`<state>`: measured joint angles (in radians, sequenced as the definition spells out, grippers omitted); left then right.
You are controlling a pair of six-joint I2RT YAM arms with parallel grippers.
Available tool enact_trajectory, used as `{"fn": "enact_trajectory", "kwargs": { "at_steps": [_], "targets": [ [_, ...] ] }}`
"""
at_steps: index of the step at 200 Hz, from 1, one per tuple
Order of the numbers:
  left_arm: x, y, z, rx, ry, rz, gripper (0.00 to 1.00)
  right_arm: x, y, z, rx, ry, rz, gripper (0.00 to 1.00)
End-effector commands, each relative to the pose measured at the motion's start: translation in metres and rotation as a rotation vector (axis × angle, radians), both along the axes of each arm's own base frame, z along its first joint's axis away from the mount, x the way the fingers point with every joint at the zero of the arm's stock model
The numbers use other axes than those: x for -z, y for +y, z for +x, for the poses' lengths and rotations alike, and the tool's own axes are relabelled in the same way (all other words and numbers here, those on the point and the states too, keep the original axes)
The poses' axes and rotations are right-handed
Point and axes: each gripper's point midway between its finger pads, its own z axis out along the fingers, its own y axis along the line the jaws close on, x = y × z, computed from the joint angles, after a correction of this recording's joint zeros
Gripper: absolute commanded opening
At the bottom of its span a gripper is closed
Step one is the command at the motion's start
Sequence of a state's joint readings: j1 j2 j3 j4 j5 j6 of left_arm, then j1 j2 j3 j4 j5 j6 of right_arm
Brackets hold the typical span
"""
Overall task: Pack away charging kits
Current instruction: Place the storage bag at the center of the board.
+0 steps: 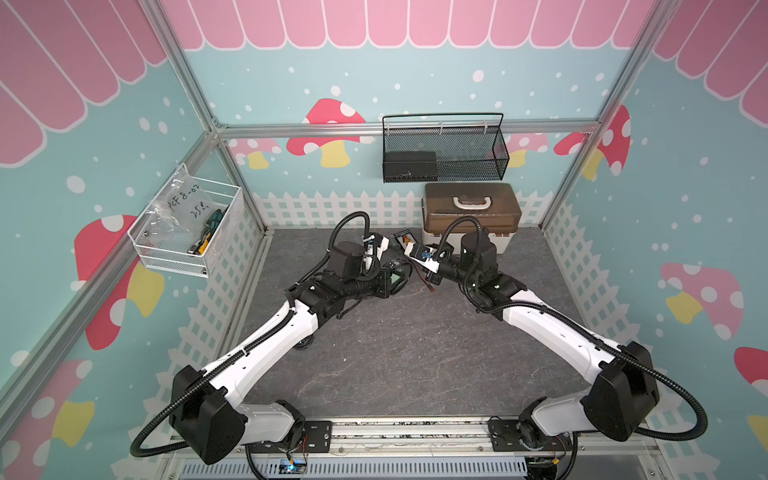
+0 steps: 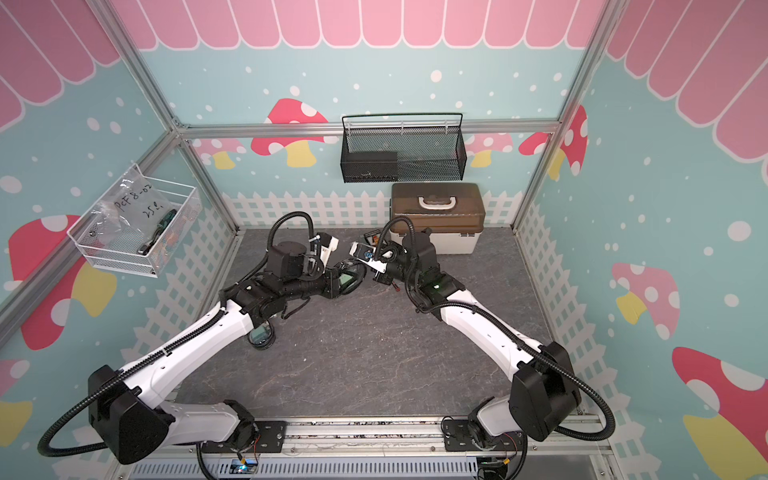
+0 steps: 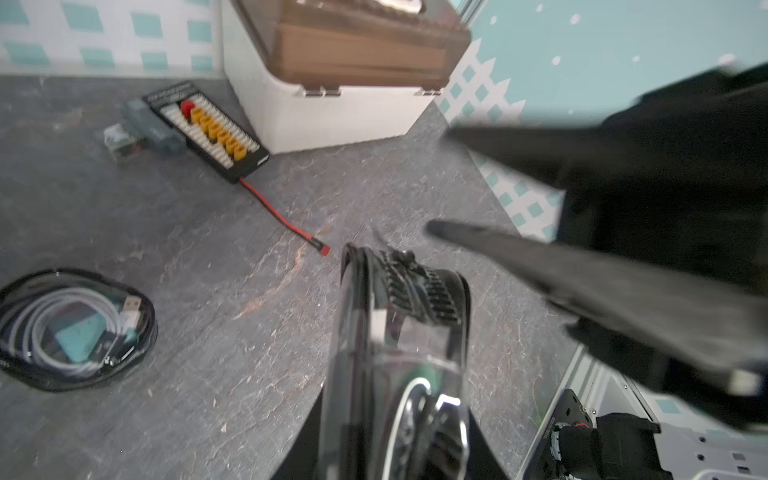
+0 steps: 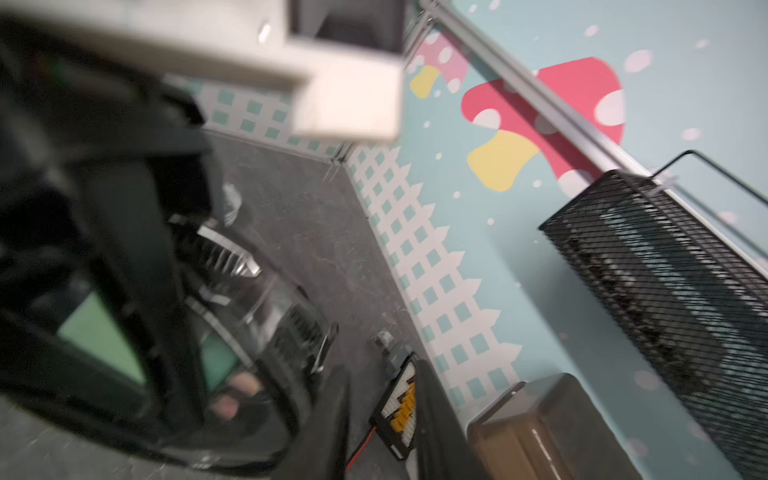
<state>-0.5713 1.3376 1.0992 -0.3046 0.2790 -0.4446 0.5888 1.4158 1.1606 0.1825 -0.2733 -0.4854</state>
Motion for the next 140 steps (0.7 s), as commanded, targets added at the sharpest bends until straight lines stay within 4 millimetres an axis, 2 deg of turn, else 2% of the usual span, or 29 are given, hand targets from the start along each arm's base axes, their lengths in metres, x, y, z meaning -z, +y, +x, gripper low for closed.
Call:
{"fn": "enact_trajectory", "kwargs": {
  "at_steps": [1,12,27,45,65,72,80,95,116,126,134,136,140],
  "targets": [
    [0.056,-0.002,0.01,-0.2,0.137,-0.108,0.0,-0.026,-0.047,0.024,0.306,0.025,0.215,0.76],
    [0.076,-0.015,0.006,-0.254,0.145,-0.164,0.0,-0.006,-0.086,0.032,0.509,0.095,0.278,0.82],
    [0.105,-0.032,-0.004,-0.314,0.165,-0.177,0.0,0.028,-0.14,0.025,0.733,0.174,0.365,0.98],
    [0.137,-0.055,-0.015,-0.328,0.239,-0.226,0.0,0.066,-0.194,-0.002,0.902,0.221,0.42,0.99],
    [0.172,-0.072,-0.033,-0.357,0.307,-0.23,0.0,0.094,-0.254,-0.036,1.088,0.238,0.491,0.99],
    [0.18,-0.072,-0.04,-0.39,0.308,-0.211,0.09,0.105,-0.279,-0.046,1.199,0.232,0.501,0.99],
    [0.184,-0.07,-0.048,-0.42,0.295,-0.183,0.21,0.115,-0.298,-0.054,1.277,0.23,0.48,0.99],
    [0.188,-0.055,-0.06,-0.514,0.252,-0.105,0.58,0.138,-0.311,-0.057,1.306,0.237,0.388,0.99],
    [0.184,-0.026,-0.068,-0.62,0.201,-0.034,0.98,0.164,-0.334,-0.063,1.392,0.186,0.343,0.99],
    [0.176,-0.009,-0.069,-0.654,0.168,-0.022,1.0,0.178,-0.338,-0.063,1.405,0.187,0.35,0.99],
    [0.162,0.004,-0.067,-0.672,0.125,-0.017,1.0,0.185,-0.338,-0.059,1.394,0.179,0.372,0.99],
    [0.157,0.007,-0.067,-0.677,0.11,-0.016,1.0,0.195,-0.338,-0.062,1.395,0.188,0.359,0.99],
    [0.146,0.015,-0.065,-0.69,0.08,-0.008,1.0,0.202,-0.338,-0.062,1.391,0.185,0.366,0.99]
  ]
}}
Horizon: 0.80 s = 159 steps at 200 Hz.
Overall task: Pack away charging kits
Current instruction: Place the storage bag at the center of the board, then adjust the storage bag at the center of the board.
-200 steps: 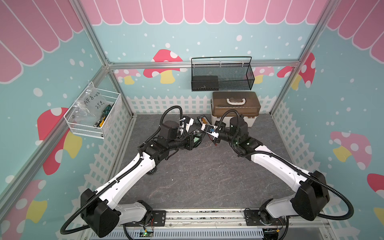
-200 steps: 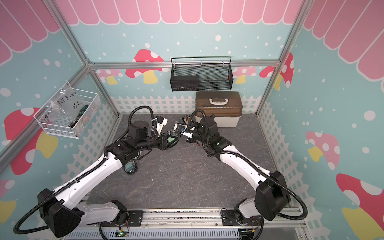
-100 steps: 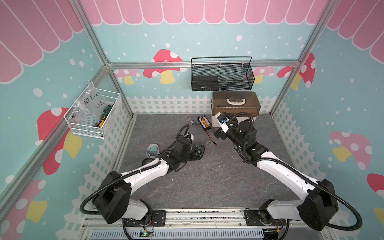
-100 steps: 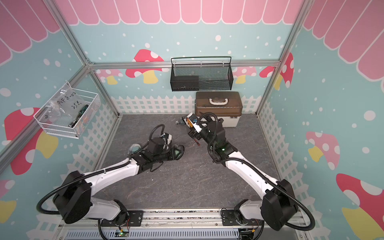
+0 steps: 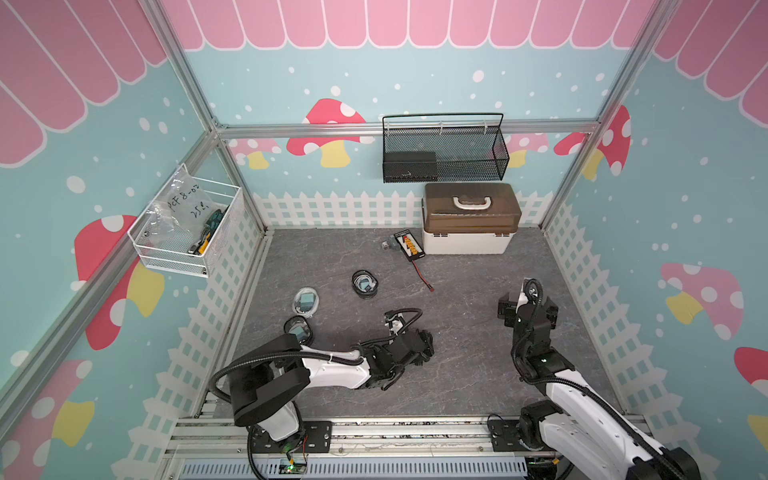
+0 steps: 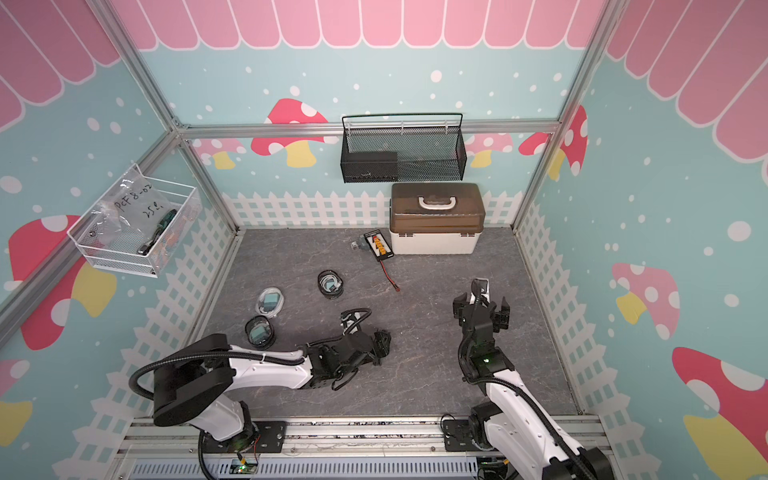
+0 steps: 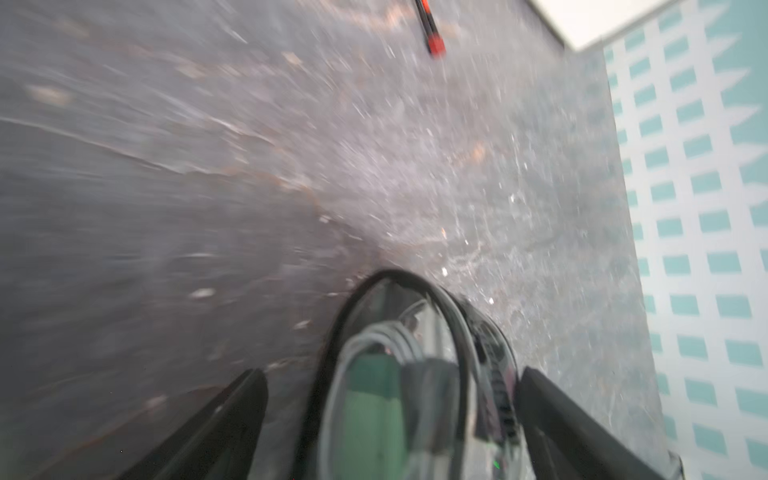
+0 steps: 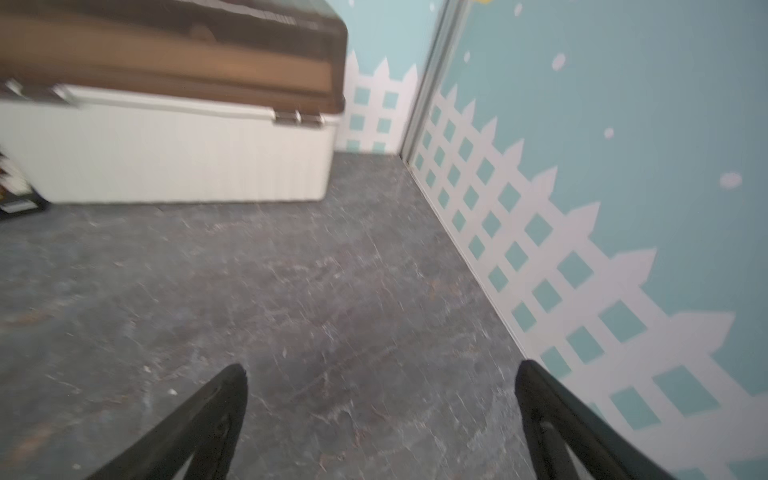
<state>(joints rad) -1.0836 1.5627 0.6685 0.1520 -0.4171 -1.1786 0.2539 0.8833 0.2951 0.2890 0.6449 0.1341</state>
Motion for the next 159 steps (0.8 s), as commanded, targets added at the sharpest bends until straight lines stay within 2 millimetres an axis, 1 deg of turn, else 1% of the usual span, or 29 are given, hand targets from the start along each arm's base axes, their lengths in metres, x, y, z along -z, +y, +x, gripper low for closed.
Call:
{"fn": "enact_trajectory", "kwargs": {
  "at_steps": [1,7,20,33,40,49,53,56,60,70,79,87,90,93,99,107,116,119,120,122,123,125,127,128,129,130,134,146,159],
  "targets": [
    [-0.035,0.064,0.016,-0.222,-0.132,0.092,1.0,0.019,-0.011,0.0,0.052,-0.074,0.005,0.99],
    [-0.048,0.08,0.017,-0.252,-0.159,0.133,1.0,0.019,-0.012,0.003,0.052,-0.089,-0.005,0.99],
    [-0.076,0.12,0.023,-0.319,-0.195,0.177,1.0,0.019,-0.001,0.011,-0.019,-0.121,0.03,0.99],
    [-0.092,0.155,0.035,-0.345,-0.226,0.174,1.0,0.017,0.002,0.016,-0.049,-0.174,0.038,0.99],
    [-0.098,0.179,0.044,-0.39,-0.238,0.17,1.0,0.017,0.003,0.023,-0.056,-0.165,0.033,0.99],
    [-0.108,0.217,0.051,-0.477,-0.269,0.193,1.0,0.019,0.007,0.036,-0.086,-0.13,0.009,0.99],
    [-0.114,0.234,0.053,-0.519,-0.287,0.218,1.0,0.019,0.008,0.041,-0.089,-0.112,-0.009,0.99],
    [-0.117,0.247,0.054,-0.546,-0.3,0.244,1.0,0.025,0.008,0.042,-0.095,-0.088,-0.021,0.99],
    [-0.123,0.262,0.055,-0.573,-0.321,0.28,1.0,0.016,0.009,0.05,-0.098,-0.098,-0.035,0.99],
    [-0.134,0.296,0.057,-0.632,-0.364,0.373,1.0,0.021,0.009,0.056,-0.1,-0.089,-0.058,0.99],
    [-0.138,0.329,0.057,-0.696,-0.364,0.456,1.0,0.03,0.003,0.06,-0.08,-0.122,-0.051,0.99],
    [-0.136,0.351,0.058,-0.72,-0.357,0.521,1.0,0.039,-0.003,0.067,-0.07,-0.139,-0.059,0.99],
    [-0.133,0.358,0.06,-0.719,-0.356,0.544,1.0,0.035,-0.002,0.07,-0.069,-0.151,-0.066,0.99],
    [-0.13,0.364,0.061,-0.721,-0.354,0.564,1.0,0.035,-0.001,0.072,-0.072,-0.135,-0.065,0.98],
    [-0.12,0.379,0.06,-0.746,-0.342,0.603,1.0,0.045,-0.001,0.073,-0.082,-0.046,-0.01,0.99],
    [-0.108,0.395,0.06,-0.789,-0.351,0.627,1.0,0.05,-0.013,0.075,-0.039,-0.034,0.01,0.98],
    [-0.091,0.405,0.059,-0.814,-0.39,0.657,1.0,0.046,-0.014,0.075,-0.041,-0.065,0.002,0.99],
    [-0.079,0.409,0.055,-0.819,-0.378,0.683,1.0,0.046,-0.014,0.074,-0.041,-0.056,0.01,0.99],
    [-0.087,0.409,0.057,-0.837,-0.421,0.666,1.0,0.047,-0.014,0.074,-0.04,-0.051,0.012,0.99],
    [-0.084,0.411,0.055,-0.848,-0.429,0.668,1.0,0.047,-0.013,0.074,-0.041,-0.045,0.016,0.99],
    [-0.078,0.412,0.053,-0.845,-0.413,0.678,1.0,0.048,-0.013,0.073,-0.042,-0.04,0.016,0.99],
    [-0.084,0.412,0.054,-0.862,-0.457,0.664,1.0,0.049,-0.013,0.073,-0.045,-0.038,0.018,0.99],
    [-0.08,0.412,0.052,-0.852,-0.454,0.674,1.0,0.048,-0.014,0.074,-0.042,-0.041,0.017,0.99],
    [-0.08,0.412,0.052,-0.85,-0.463,0.673,1.0,0.048,-0.014,0.074,-0.04,-0.041,0.017,0.99],
    [-0.086,0.411,0.054,-0.858,-0.494,0.661,1.0,0.048,-0.015,0.074,-0.037,-0.04,0.016,0.99],
    [-0.083,0.411,0.053,-0.851,-0.486,0.669,1.0,0.049,-0.015,0.075,-0.034,-0.039,0.015,0.99],
    [-0.086,0.41,0.054,-0.847,-0.512,0.674,1.0,0.049,-0.015,0.077,-0.037,-0.042,0.009,0.99],
    [-0.085,0.416,0.056,-0.886,-0.499,0.663,1.0,0.048,-0.014,0.074,-0.04,-0.047,0.014,0.99],
    [-0.084,0.413,0.07,-0.861,-0.496,0.652,1.0,0.049,-0.014,0.076,-0.044,-0.043,0.012,0.99]
  ]
}}
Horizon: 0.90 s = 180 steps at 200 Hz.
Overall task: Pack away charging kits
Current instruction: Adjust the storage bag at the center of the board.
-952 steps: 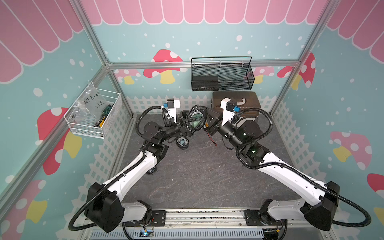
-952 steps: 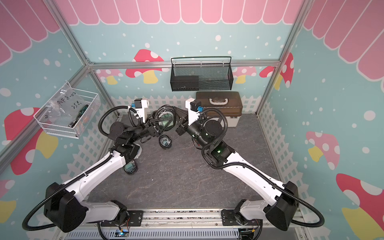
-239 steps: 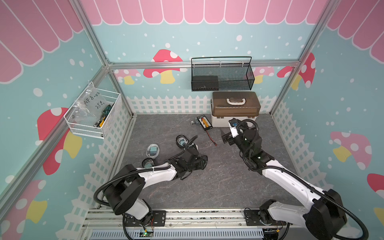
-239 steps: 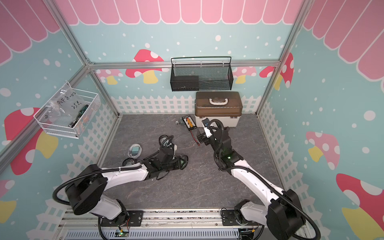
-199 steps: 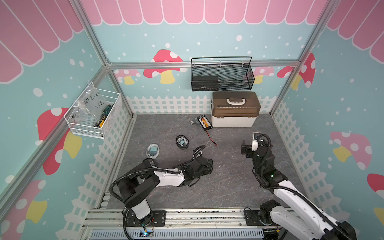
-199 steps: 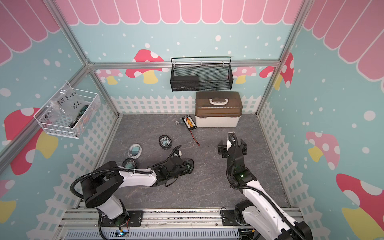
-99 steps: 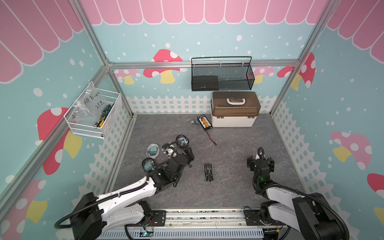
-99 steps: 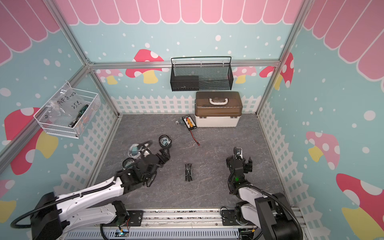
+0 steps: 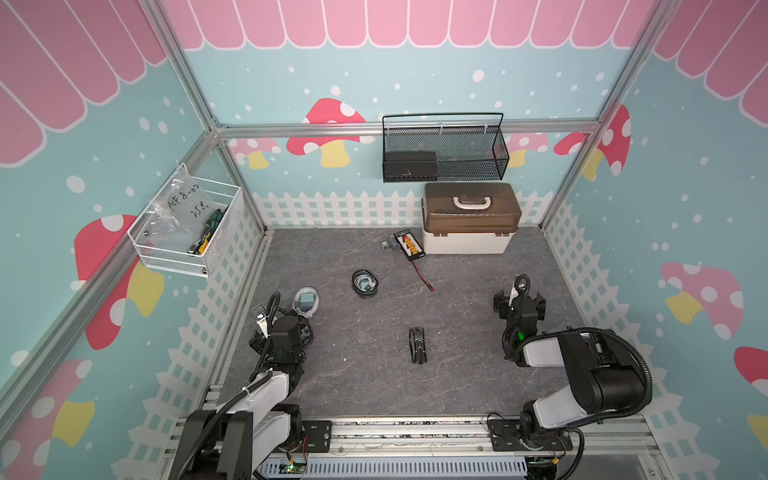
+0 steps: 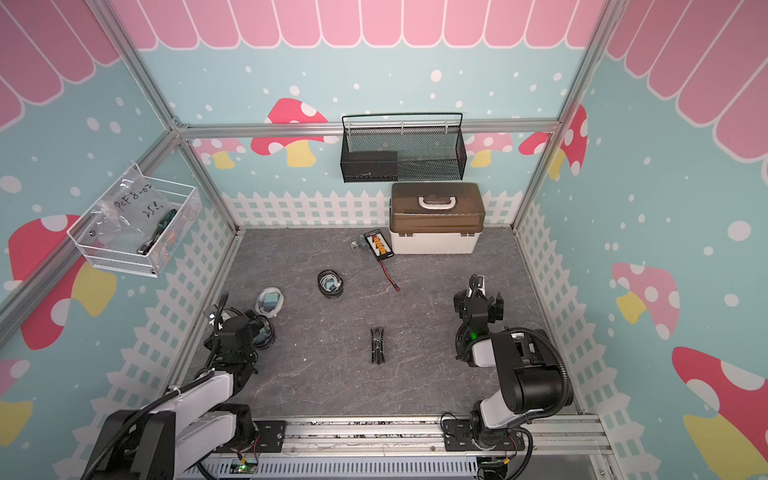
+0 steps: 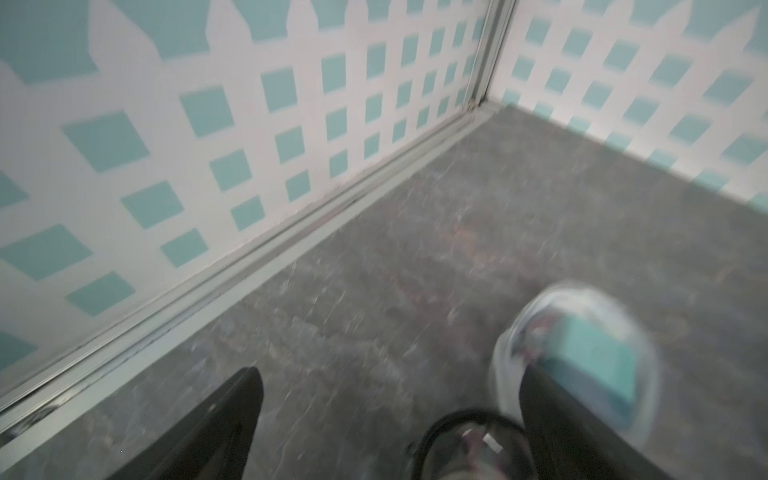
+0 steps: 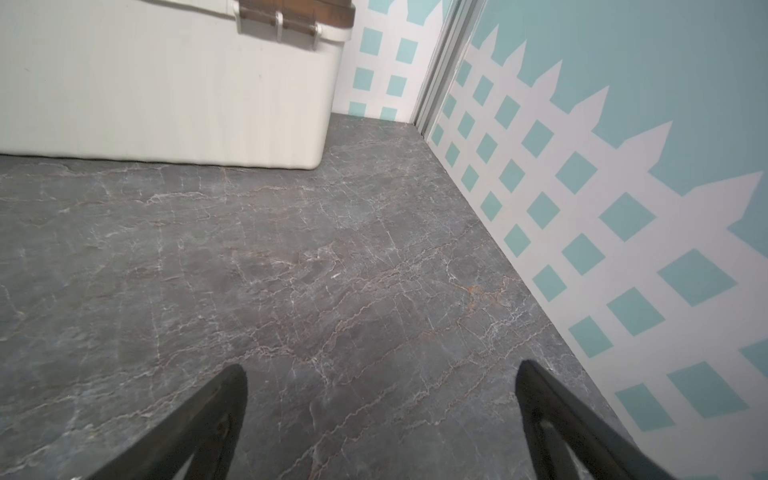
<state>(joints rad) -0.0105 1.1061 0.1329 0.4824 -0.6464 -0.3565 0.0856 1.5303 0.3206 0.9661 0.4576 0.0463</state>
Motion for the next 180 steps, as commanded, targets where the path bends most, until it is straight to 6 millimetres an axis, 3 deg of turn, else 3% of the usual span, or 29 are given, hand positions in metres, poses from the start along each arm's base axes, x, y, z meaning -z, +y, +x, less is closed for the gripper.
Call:
{"fn": "enact_trajectory", "kwargs": {
  "at_steps": [1,29,47,62,91,105,114,130,142,156,180],
  "targets": [
    [-0.07,0.001,0.038,0.03,-0.271,0.06,1.0,-0.007,0.002,0.005,-0.011,-0.034,0.016,0.99],
    [-0.063,-0.02,0.068,0.189,-0.333,0.07,1.0,-0.013,0.006,0.004,-0.034,-0.052,-0.005,0.99],
    [-0.064,-0.032,0.068,0.272,-0.348,0.06,1.0,-0.064,0.058,-0.023,-0.143,-0.114,-0.153,0.99],
    [-0.063,-0.032,0.069,0.273,-0.347,0.061,1.0,-0.074,0.102,-0.034,-0.287,-0.003,-0.138,0.99],
    [-0.063,-0.032,0.069,0.276,-0.348,0.06,0.99,-0.058,0.126,-0.084,-0.323,0.13,0.104,0.99],
    [-0.063,-0.032,0.069,0.275,-0.348,0.061,0.99,-0.037,0.127,-0.103,-0.292,0.227,0.182,0.99],
    [-0.064,-0.032,0.069,0.275,-0.355,0.066,0.99,-0.025,0.128,-0.11,-0.279,0.294,0.196,0.99],
    [-0.063,-0.032,0.07,0.275,-0.349,0.066,0.99,-0.026,0.143,-0.11,-0.29,0.359,0.214,0.99],
    [-0.063,-0.032,0.072,0.277,-0.335,0.061,0.99,-0.022,0.161,-0.109,-0.312,0.398,0.231,0.99],
    [-0.062,-0.032,0.074,0.281,-0.33,0.06,0.99,-0.003,0.185,-0.114,-0.33,0.472,0.248,0.99],
    [-0.062,-0.032,0.075,0.281,-0.324,0.059,0.99,0.002,0.25,-0.119,-0.436,0.474,0.234,0.99]
  ]
}}
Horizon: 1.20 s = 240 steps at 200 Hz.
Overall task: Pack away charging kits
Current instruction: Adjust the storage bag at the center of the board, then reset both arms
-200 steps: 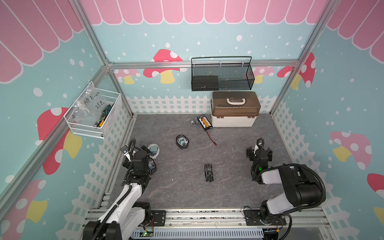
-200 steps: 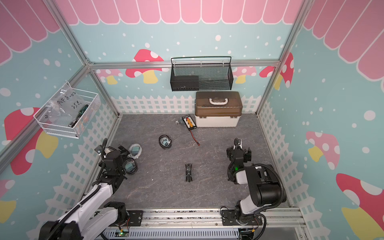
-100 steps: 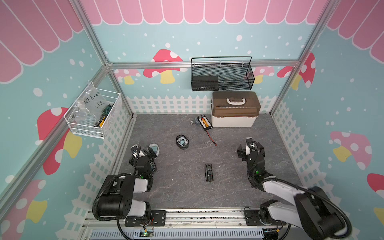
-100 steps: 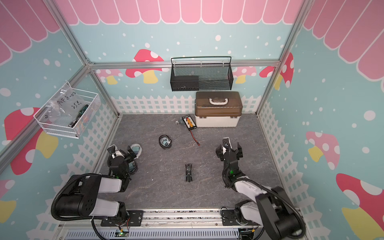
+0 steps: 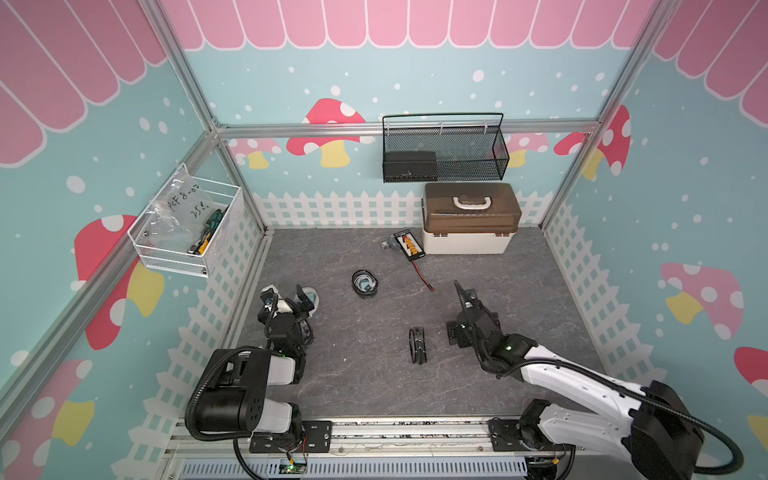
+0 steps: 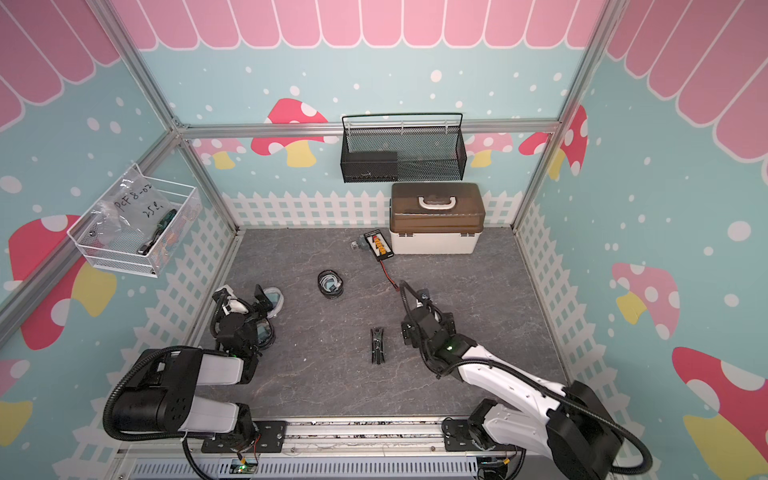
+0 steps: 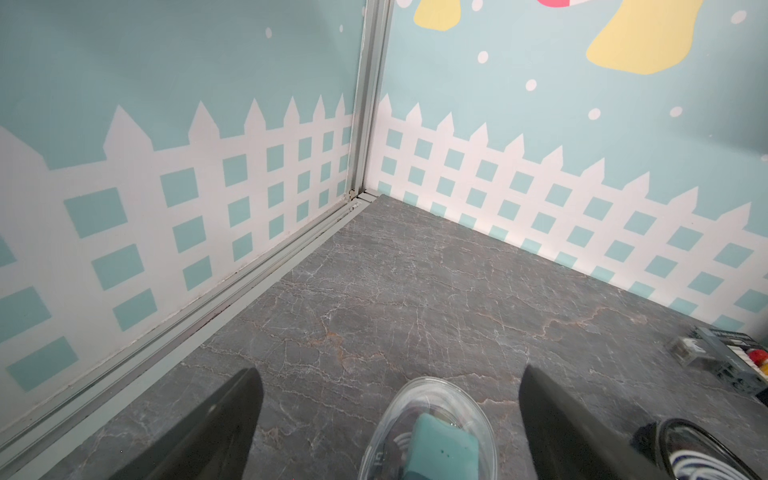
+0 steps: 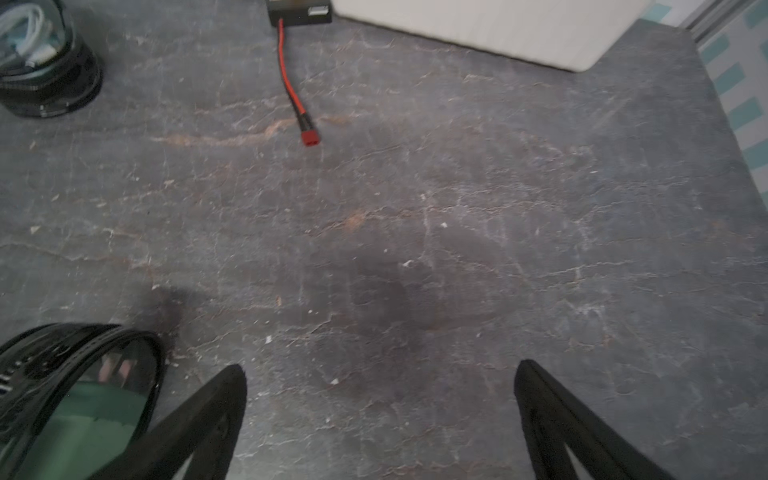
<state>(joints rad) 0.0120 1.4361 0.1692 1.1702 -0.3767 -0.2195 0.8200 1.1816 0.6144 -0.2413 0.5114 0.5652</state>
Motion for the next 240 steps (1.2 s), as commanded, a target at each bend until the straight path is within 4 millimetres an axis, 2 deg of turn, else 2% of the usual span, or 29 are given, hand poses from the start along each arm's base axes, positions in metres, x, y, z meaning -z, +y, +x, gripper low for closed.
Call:
{"fn": "enact_trajectory", "kwargs": {
  "at_steps": [1,16,27,36,46,58,72,92,102,118,125,130,150,161,180,189,196,197,198,199,209,219,230,235,240],
  "targets": [
    [-0.006,0.001,0.004,0.005,-0.004,0.022,0.99,0.007,0.047,-0.012,-0.017,0.047,0.051,0.99],
    [-0.007,0.001,0.005,0.006,-0.006,0.023,0.99,0.0,0.095,-0.01,-0.1,0.036,0.055,0.99],
    [-0.007,0.001,0.005,0.006,-0.005,0.025,0.99,-0.008,0.121,-0.007,-0.14,0.025,0.057,0.99],
    [-0.007,0.0,0.005,0.013,-0.005,0.027,0.99,-0.015,0.133,-0.003,-0.149,0.01,0.062,0.99],
    [-0.007,-0.002,0.005,0.024,-0.005,0.028,0.99,-0.028,0.13,0.006,-0.117,-0.031,0.065,0.99],
    [-0.006,-0.003,0.009,0.035,0.005,0.035,0.99,-0.045,0.112,0.02,-0.069,-0.078,0.067,0.99],
    [-0.003,-0.011,0.017,0.086,0.035,0.042,0.99,-0.057,0.075,0.038,0.001,-0.105,0.062,0.99],
    [0.01,-0.023,0.029,0.155,0.076,0.058,1.0,-0.066,0.003,0.063,0.127,-0.142,0.024,0.99],
    [0.01,-0.03,0.039,0.201,0.082,0.081,1.0,-0.07,-0.032,0.075,0.179,-0.189,-0.032,0.98],
    [0.021,-0.053,0.051,0.347,0.194,0.092,1.0,-0.059,-0.079,0.091,0.229,-0.248,-0.126,0.99],
    [0.022,-0.059,0.059,0.38,0.2,0.104,0.99,-0.046,-0.096,0.093,0.242,-0.253,-0.157,0.99],
    [0.022,-0.06,0.058,0.375,0.204,0.113,0.99,-0.042,-0.108,0.095,0.259,-0.254,-0.163,0.99],
    [0.018,-0.064,0.053,0.392,0.162,0.126,0.99,-0.052,-0.132,0.105,0.272,-0.316,-0.21,0.99],
    [0.021,-0.064,0.052,0.394,0.194,0.119,0.99,-0.05,-0.149,0.105,0.302,-0.322,-0.259,0.99],
    [0.02,-0.064,0.053,0.395,0.187,0.121,0.99,-0.014,-0.176,0.1,0.321,-0.282,-0.198,0.99],
    [0.021,-0.064,0.053,0.394,0.196,0.12,0.99,-0.006,-0.185,0.099,0.327,-0.284,-0.181,0.99],
    [0.02,-0.065,0.055,0.395,0.183,0.123,0.99,-0.008,-0.185,0.103,0.297,-0.294,-0.137,0.99],
    [0.02,-0.065,0.055,0.395,0.183,0.123,0.99,-0.003,-0.185,0.1,0.291,-0.282,-0.133,0.99],
    [0.02,-0.065,0.055,0.394,0.181,0.124,0.99,-0.011,-0.185,0.105,0.29,-0.316,-0.12,0.99],
    [0.02,-0.065,0.055,0.395,0.183,0.123,0.99,-0.005,-0.185,0.102,0.284,-0.303,-0.119,0.99],
    [0.022,-0.065,0.054,0.399,0.2,0.119,0.99,-0.01,-0.183,0.111,0.248,-0.347,-0.056,0.99],
    [0.02,-0.065,0.055,0.398,0.189,0.123,0.99,-0.013,-0.185,0.128,0.233,-0.368,-0.014,0.99],
    [0.022,-0.065,0.055,0.398,0.198,0.12,0.99,0.007,-0.185,0.138,0.197,-0.313,0.001,0.99],
    [0.021,-0.065,0.055,0.398,0.198,0.12,0.99,0.002,-0.184,0.143,0.192,-0.344,0.014,0.99],
    [0.02,-0.065,0.055,0.398,0.191,0.121,0.99,0.004,-0.185,0.138,0.19,-0.313,0.006,0.99]
  ]
}}
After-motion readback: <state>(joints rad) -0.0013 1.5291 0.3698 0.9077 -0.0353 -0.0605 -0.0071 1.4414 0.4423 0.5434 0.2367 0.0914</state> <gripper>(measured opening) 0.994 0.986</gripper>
